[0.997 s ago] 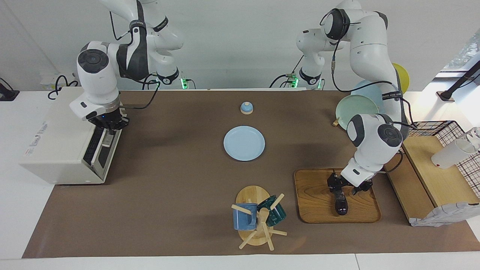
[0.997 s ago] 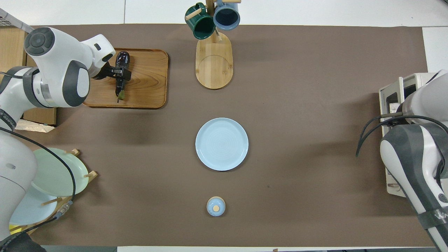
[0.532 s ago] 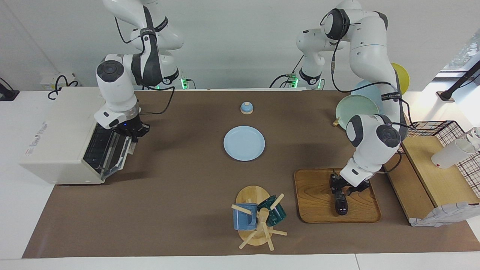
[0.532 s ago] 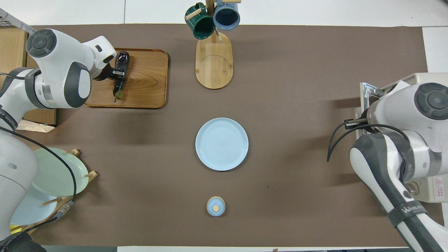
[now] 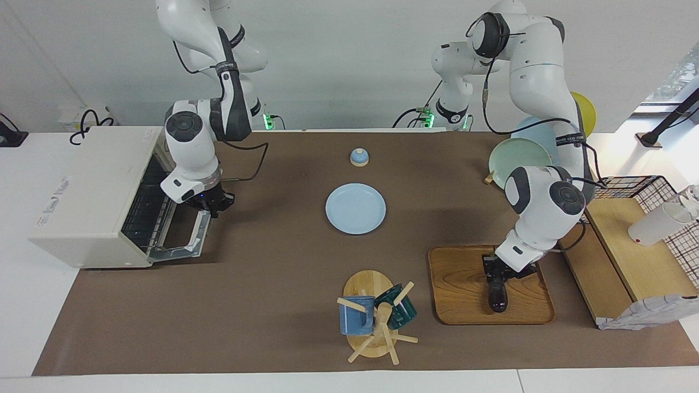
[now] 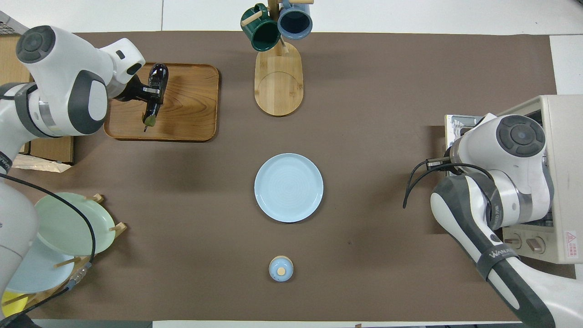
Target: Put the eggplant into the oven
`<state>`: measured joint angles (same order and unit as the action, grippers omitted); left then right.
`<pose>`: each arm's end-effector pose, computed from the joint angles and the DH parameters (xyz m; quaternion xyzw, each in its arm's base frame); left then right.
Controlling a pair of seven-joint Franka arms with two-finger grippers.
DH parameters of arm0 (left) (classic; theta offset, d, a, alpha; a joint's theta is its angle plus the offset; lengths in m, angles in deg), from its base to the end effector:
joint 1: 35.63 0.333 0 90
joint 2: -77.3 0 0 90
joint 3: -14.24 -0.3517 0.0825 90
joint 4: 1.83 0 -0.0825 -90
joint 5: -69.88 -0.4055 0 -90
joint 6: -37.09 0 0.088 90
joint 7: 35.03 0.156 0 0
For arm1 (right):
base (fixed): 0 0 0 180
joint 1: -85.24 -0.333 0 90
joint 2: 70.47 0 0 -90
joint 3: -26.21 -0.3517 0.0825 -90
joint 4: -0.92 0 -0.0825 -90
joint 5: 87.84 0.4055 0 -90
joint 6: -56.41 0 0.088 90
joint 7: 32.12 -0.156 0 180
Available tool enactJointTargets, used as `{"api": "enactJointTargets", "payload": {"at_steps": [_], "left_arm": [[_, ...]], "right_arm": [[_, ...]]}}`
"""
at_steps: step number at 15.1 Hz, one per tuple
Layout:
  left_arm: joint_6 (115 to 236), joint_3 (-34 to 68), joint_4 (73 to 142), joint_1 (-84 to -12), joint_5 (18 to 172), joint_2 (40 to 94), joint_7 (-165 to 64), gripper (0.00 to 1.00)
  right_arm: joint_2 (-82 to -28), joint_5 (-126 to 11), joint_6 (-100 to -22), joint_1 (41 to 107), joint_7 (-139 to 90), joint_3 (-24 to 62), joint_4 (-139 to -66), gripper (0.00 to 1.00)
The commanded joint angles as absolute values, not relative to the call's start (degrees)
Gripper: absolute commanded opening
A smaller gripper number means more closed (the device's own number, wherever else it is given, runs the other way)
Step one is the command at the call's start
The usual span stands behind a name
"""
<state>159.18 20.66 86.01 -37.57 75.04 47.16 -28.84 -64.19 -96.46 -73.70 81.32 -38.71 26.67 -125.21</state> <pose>0.7365 -0.1048 0.3318 0.9925 -0.0954 0.0358 0.0674 0.5572 0.0243 0.3021 0.9979 0.0223 -0.0150 0.0585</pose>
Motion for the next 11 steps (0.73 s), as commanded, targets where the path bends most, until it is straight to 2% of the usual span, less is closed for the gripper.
{"api": "enactJointTargets", "payload": {"at_steps": [1,4,9,10,11], "left_arm": [[150.3,20.8,87.2,-37.9,76.8,54.7,-32.7,0.0],[145.5,20.9,87.8,-43.5,76.8,59.4,-44.0,0.0],[145.4,20.9,91.0,-55.5,76.9,62.0,-61.1,0.0],[146.9,20.9,93.1,-57.8,76.9,63.0,-63.7,0.0],[150.7,20.9,96.7,-60.0,76.9,64.4,-66.3,0.0]], "right_arm": [[-64.6,-94.8,-75.3,81.3,-39.3,27.2,-126.4,0.0],[-64.8,-91.5,-74.8,81.0,-39.3,27.1,-126.9,0.0],[-65.0,-88.4,-70.2,77.0,-39.3,27.2,-122.7,0.0],[-65.2,-88.4,-70.1,76.7,-39.3,27.1,-122.5,0.54],[-65.3,-88.3,-70.1,76.7,-39.2,27.1,-122.4,1.0]]}}
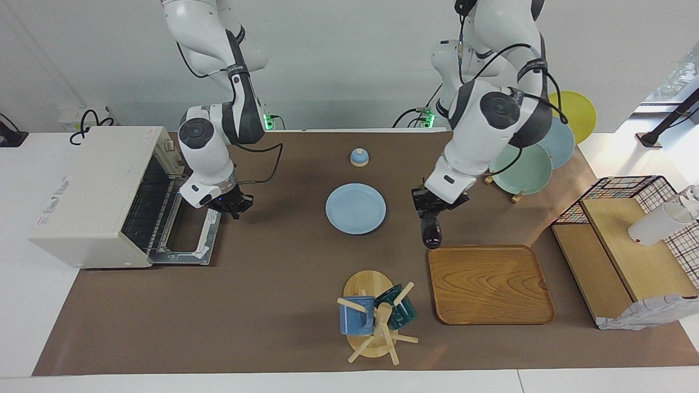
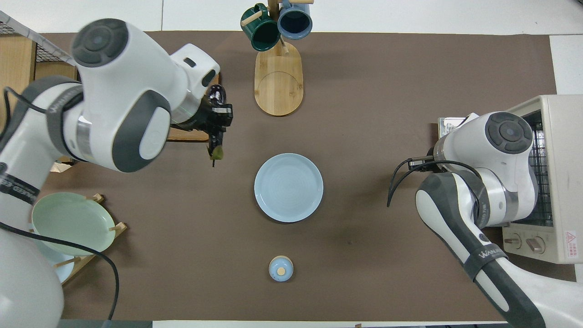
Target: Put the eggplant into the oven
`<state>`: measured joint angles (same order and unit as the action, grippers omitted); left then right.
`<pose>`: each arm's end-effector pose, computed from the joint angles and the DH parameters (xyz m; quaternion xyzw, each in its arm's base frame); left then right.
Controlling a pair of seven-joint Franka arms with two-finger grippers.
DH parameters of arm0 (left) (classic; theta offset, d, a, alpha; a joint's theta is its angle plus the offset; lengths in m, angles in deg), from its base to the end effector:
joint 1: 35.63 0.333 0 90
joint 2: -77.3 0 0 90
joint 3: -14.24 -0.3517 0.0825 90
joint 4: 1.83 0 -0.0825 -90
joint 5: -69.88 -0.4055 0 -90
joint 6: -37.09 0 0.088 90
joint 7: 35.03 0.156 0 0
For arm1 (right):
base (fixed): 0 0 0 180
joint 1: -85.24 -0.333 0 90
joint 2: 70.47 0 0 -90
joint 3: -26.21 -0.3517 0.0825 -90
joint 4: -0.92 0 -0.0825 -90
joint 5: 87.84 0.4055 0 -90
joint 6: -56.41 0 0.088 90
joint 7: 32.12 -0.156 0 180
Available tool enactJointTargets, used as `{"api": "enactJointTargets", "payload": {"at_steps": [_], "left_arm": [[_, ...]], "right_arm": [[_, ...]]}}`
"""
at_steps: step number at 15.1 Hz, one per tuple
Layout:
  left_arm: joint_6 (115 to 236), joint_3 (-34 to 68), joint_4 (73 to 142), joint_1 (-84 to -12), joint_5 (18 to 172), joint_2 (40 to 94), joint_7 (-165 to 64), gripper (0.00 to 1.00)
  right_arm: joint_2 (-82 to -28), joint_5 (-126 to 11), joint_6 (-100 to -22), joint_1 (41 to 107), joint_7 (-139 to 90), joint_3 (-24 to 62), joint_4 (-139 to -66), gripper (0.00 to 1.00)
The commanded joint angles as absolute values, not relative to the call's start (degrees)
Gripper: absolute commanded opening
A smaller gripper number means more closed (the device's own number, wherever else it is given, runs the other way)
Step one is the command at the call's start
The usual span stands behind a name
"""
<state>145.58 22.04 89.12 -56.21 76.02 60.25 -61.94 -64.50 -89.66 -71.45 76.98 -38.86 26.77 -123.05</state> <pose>0.5984 -0.3282 0.4458 0.9975 0.0070 -0.0280 0.0652 0.5600 0.0735 0.3181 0.9996 0.0184 -0.0164 0.0150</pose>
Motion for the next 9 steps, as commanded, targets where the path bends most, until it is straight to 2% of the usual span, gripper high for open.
{"api": "enactJointTargets", "payload": {"at_steps": [1,4,9], "left_arm": [[156.0,20.9,101.6,-62.5,76.9,66.1,-69.2,0.0],[169.7,20.9,114.0,-68.3,76.9,69.1,-75.3,0.0],[175.6,20.8,117.3,-72.6,76.9,65.4,-79.1,0.0]], "right_arm": [[-65.5,-88.3,-69.5,76.6,-39.2,27.1,-122.4,1.0],[-66.5,-88.3,-68.7,76.2,-39.1,26.7,-122.3,1.0],[-66.7,-88.4,-68.5,74.9,-38.2,26.2,-121.0,1.0]]}}
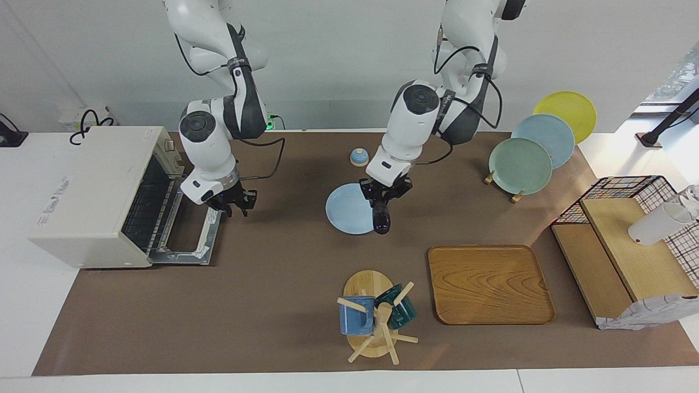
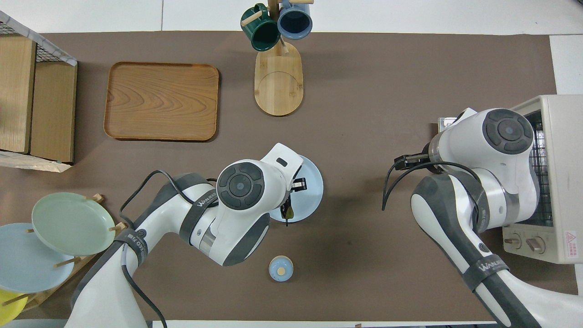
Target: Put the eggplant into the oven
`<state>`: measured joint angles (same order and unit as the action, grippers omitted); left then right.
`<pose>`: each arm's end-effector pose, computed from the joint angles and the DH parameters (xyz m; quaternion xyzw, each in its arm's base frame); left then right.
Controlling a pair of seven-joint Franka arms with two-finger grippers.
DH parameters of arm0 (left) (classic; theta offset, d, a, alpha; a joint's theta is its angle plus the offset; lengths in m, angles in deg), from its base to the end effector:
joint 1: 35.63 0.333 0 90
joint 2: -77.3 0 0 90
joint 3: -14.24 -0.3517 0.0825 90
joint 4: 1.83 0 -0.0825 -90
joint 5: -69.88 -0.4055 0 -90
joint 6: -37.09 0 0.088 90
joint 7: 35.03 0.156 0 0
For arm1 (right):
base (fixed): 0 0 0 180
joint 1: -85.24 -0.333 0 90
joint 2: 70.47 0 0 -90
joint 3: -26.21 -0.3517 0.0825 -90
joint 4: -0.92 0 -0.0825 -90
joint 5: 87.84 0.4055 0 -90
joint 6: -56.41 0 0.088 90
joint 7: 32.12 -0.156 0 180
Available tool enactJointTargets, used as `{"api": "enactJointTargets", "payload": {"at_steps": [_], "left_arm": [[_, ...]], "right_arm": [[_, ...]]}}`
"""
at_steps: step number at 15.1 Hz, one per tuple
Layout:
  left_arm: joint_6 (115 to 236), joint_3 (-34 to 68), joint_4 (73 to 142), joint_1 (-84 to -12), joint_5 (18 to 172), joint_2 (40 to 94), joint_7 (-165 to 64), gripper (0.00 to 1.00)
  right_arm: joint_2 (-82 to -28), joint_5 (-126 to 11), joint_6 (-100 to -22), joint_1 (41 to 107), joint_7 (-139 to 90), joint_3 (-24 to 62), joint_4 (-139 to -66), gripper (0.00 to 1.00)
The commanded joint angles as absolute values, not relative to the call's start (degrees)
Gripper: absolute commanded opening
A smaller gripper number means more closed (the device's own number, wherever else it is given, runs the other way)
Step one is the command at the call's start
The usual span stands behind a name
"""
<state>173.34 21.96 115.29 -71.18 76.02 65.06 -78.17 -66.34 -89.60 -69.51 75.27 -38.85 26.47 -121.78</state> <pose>0.4546 -0.4323 0.3230 0.9960 0.0376 0.0075 0.0804 0.5594 0.0934 0.3435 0.9993 0.0351 -0.0061 0.0135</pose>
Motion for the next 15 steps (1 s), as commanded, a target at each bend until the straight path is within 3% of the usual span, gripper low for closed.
{"api": "enactJointTargets", "payload": {"at_steps": [1,5,6,7,8,12,15], "left_arm": [[175.7,20.8,117.5,-72.7,76.9,65.3,-79.2,0.0],[175.8,20.8,118.2,-73.3,76.9,65.3,-79.2,0.0],[175.7,20.8,118.2,-73.4,76.9,65.3,-79.1,0.19],[175.4,20.8,118.2,-73.4,76.9,65.3,-79.1,0.63],[175.1,20.8,118.2,-73.4,76.9,65.3,-78.8,1.0],[172.8,20.5,117.4,-72.2,76.9,66.6,-77.7,1.0],[164.2,20.4,112.4,-64.1,76.7,68.9,-69.5,1.0]], "right_arm": [[-66.7,-88.4,-68.4,74.6,-38.3,26.2,-121.0,1.0],[-66.6,-88.4,-68.5,74.6,-38.3,26.2,-121.0,1.0],[-66.6,-88.4,-68.4,74.6,-38.3,26.2,-121.0,1.0],[-66.6,-88.4,-68.4,74.6,-38.3,26.2,-121.0,1.0],[-66.6,-88.4,-68.4,74.6,-38.3,26.2,-121.0,1.0],[-66.2,-88.4,-68.0,73.6,-38.4,26.1,-119.4,1.0],[-65.9,-85.8,-68.0,73.4,-38.6,26.1,-118.9,1.0]]}}
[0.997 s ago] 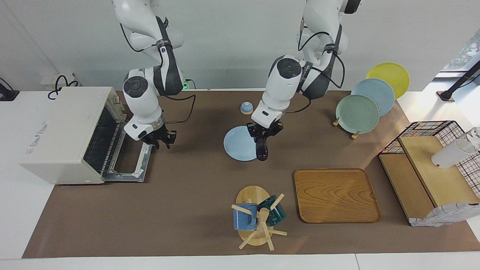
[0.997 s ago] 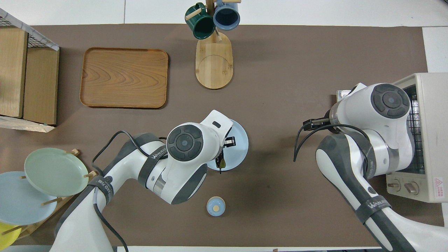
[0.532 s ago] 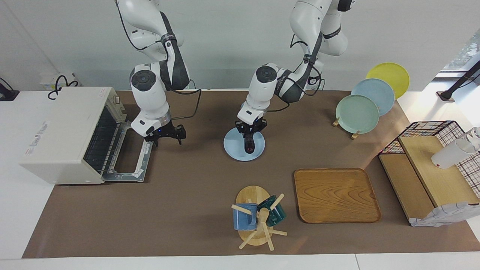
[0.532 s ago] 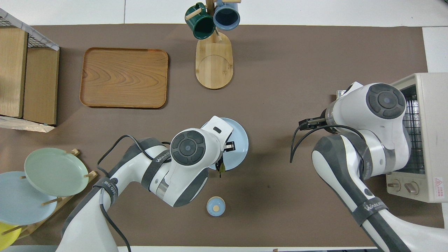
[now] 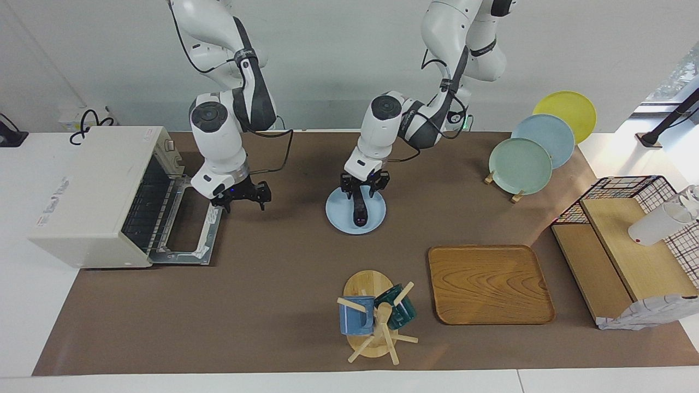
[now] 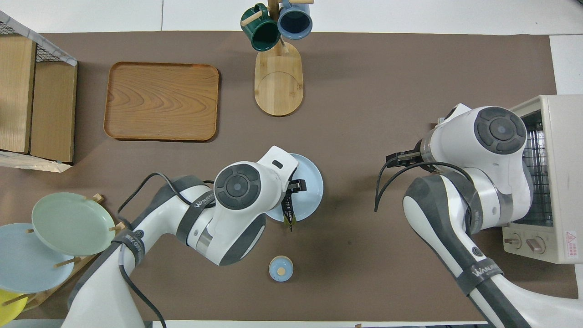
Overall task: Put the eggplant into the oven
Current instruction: 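Move the right gripper to the plate while the left gripper withdraws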
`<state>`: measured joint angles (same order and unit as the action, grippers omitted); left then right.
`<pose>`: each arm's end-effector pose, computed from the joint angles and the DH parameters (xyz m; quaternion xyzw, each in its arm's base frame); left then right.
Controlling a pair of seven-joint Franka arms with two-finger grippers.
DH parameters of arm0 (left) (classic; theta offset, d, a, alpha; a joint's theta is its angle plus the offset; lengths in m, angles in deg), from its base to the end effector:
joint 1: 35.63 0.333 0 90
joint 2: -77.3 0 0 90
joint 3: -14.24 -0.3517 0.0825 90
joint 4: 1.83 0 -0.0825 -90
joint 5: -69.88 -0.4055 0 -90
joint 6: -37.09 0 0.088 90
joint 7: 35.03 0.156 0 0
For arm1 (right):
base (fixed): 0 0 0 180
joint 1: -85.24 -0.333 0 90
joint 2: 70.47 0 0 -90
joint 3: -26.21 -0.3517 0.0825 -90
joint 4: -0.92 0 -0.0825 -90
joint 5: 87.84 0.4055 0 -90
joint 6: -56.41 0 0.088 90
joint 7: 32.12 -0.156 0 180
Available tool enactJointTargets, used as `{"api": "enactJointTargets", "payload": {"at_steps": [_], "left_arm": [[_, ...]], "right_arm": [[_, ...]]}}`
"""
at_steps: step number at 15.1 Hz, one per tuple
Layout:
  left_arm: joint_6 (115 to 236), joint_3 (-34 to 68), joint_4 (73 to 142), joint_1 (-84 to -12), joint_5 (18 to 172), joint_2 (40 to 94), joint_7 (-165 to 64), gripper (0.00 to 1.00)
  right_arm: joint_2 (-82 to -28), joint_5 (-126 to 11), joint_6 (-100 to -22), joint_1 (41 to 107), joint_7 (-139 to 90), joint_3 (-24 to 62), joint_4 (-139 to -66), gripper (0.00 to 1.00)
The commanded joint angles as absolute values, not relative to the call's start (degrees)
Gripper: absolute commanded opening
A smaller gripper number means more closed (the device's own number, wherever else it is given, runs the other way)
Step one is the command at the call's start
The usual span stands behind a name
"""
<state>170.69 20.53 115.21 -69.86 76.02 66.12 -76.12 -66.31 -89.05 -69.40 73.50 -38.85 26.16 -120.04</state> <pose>0.4694 -0.4069 0.3300 0.9967 0.0415 0.0023 0.0694 0.5650 0.1163 0.3571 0.9987 0.0503 0.0073 0.0075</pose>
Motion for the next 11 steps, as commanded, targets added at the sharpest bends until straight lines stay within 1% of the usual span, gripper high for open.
{"api": "enactJointTargets", "payload": {"at_steps": [1,3,4,7,8,10,11], "left_arm": [[161.5,20.3,110.3,-61.4,76.7,69.1,-66.3,1.0],[155.2,20.3,105.4,-54.9,76.4,69.1,-59.0,1.0],[153.4,20.3,103.8,-52.0,76.3,69.1,-55.2,1.0],[148.5,20.1,100.1,-44.8,75.9,70.3,-47.9,1.0],[146.5,20.1,99.3,-43.3,74.2,71.0,-46.4,1.0],[143.9,20.2,99.9,-40.6,72.5,74.2,-42.3,1.0],[142.0,20.2,99.9,-39.4,72.6,75.6,-39.9,1.0]], "right_arm": [[-65.8,-84.0,-68.0,72.9,-38.8,25.9,-118.3,1.0],[-64.9,-83.5,-67.9,70.2,-39.2,25.7,-116.1,1.0],[-64.1,-83.4,-66.6,68.1,-40.9,25.6,-113.6,1.0],[-56.7,-84.6,-60.2,58.6,-52.5,25.7,-100.0,1.0],[-52.8,-85.2,-58.0,56.0,-56.2,25.7,-94.4,1.0],[-42.5,-90.5,-52.9,49.2,-63.5,25.6,-81.3,1.0],[-38.2,-92.0,-53.0,45.8,-68.4,25.6,-76.8,1.0]]}}
